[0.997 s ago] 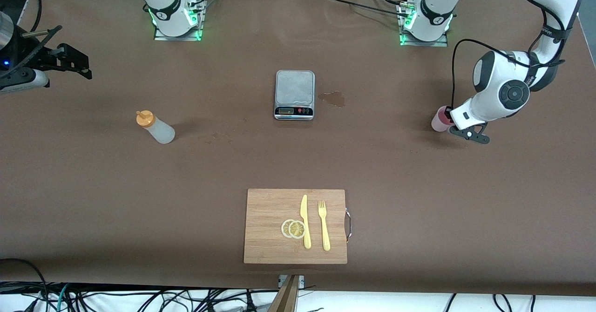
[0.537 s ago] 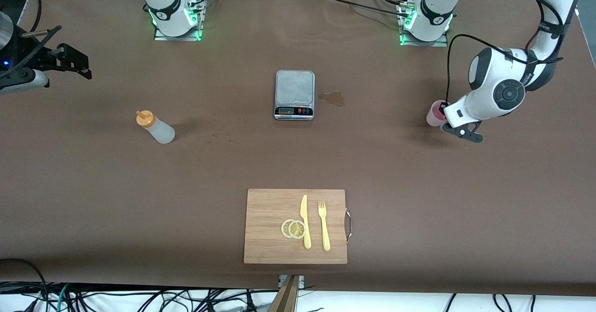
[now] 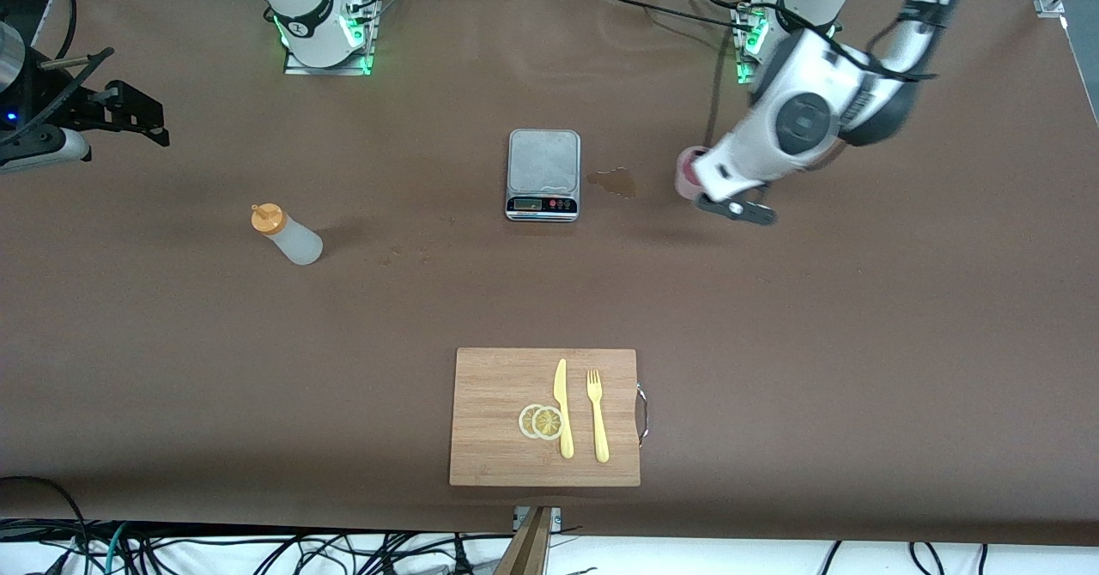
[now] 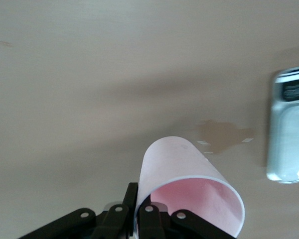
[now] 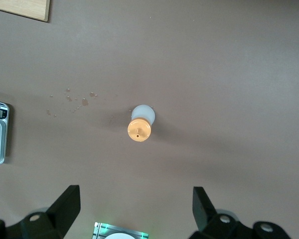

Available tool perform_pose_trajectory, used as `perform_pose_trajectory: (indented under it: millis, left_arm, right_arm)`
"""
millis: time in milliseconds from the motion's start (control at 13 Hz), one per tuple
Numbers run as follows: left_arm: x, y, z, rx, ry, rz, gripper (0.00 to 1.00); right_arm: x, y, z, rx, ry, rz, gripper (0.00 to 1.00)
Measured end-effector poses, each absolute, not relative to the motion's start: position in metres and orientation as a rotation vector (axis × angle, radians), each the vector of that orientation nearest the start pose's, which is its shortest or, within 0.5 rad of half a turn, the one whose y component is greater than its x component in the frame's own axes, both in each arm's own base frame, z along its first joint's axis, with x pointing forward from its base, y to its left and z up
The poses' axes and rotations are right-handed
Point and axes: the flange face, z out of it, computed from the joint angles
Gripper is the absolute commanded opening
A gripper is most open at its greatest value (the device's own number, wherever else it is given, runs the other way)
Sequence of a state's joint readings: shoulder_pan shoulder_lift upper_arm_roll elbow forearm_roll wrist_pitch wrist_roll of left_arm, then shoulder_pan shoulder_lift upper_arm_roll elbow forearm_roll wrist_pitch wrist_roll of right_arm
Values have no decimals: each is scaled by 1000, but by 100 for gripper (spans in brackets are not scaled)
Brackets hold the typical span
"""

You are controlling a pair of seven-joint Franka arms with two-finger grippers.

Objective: Add sauce to pink cup with both arms
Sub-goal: 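Carry the pink cup with the left gripper onto the digital scale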

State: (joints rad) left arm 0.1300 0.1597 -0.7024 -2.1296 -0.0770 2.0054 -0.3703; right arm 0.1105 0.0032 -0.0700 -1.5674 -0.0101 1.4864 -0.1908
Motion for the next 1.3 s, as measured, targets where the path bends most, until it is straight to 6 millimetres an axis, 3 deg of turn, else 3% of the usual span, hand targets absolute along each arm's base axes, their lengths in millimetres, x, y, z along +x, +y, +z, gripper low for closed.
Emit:
perform_pose_trajectory:
  millis: [230, 383, 460, 767, 997, 1227, 1304]
  left_arm:
    - [411, -387, 338, -3202, 84, 407, 0]
    - [391, -432, 321, -3258, -18, 406, 0]
    - [387, -443, 310, -3271, -38, 403, 0]
    - [396, -459, 285, -3250, -58, 374, 0]
    - [392, -470, 264, -3230, -25, 400, 0]
    - [390, -473, 257, -3225, -20, 421, 0]
    - [389, -474, 256, -3223, -17, 424, 46]
  right_arm:
    - [546, 21, 617, -3122, -363, 133, 100]
    - [546, 22, 617, -3122, -363, 133, 100]
    - [546, 22, 617, -3121, -364, 133, 100]
    - [546, 22, 617, -3121, -364, 133, 100]
    - [546, 22, 617, -3121, -364, 133, 100]
    - [546, 22, 617, -3121, -364, 133, 100]
    - [546, 22, 617, -3121, -364, 133, 100]
